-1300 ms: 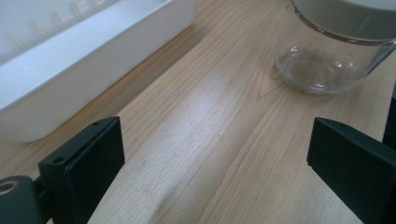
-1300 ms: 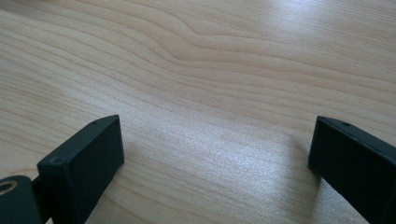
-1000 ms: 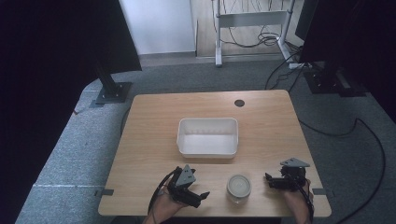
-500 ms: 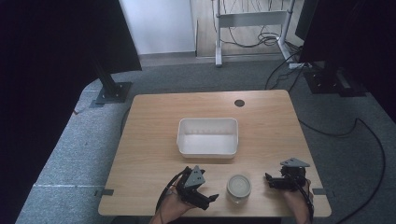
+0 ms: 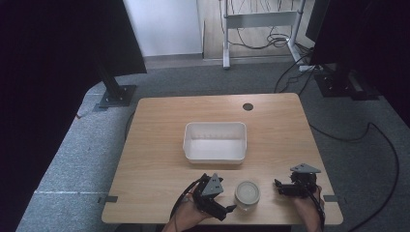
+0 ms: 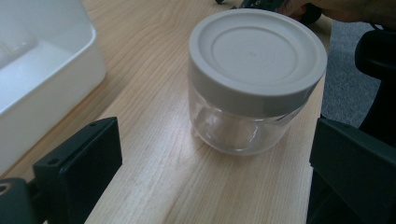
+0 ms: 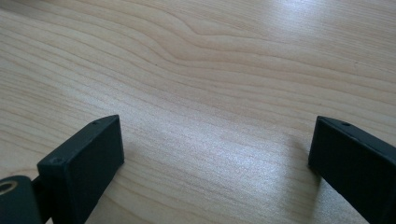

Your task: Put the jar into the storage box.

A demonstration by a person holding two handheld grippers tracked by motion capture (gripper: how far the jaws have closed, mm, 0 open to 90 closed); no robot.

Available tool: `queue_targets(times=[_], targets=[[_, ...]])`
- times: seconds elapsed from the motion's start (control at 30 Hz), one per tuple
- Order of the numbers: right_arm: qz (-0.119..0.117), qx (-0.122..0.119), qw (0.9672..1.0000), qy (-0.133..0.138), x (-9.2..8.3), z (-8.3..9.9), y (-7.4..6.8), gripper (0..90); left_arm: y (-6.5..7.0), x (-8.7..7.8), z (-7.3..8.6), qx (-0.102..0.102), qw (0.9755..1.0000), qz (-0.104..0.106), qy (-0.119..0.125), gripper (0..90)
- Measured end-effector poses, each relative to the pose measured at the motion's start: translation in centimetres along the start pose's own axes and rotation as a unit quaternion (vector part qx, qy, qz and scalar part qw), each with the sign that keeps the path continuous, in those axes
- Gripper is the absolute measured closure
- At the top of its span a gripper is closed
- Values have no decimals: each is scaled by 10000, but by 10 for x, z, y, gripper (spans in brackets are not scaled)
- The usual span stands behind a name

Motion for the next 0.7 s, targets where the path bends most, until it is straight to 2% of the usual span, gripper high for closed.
queue_targets(times=[0.3,0.7], targets=[[-3,0,10000,1,0,0,0,28,6,15,-6,12,9999,149,-12,21],[-3,-3,10000,0,0,0,0,28,13,35,-9,73,9998,205,-43,21]])
Point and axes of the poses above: each handheld gripper's, and its own axes: x roughly forward along the jaws, z roughly out of its underside, y roughly to its right, the point moved 7 cm from there along x, roughly forward along the jaws, and after that the axes turned 6 degrees about y, right-handed, at the moved point
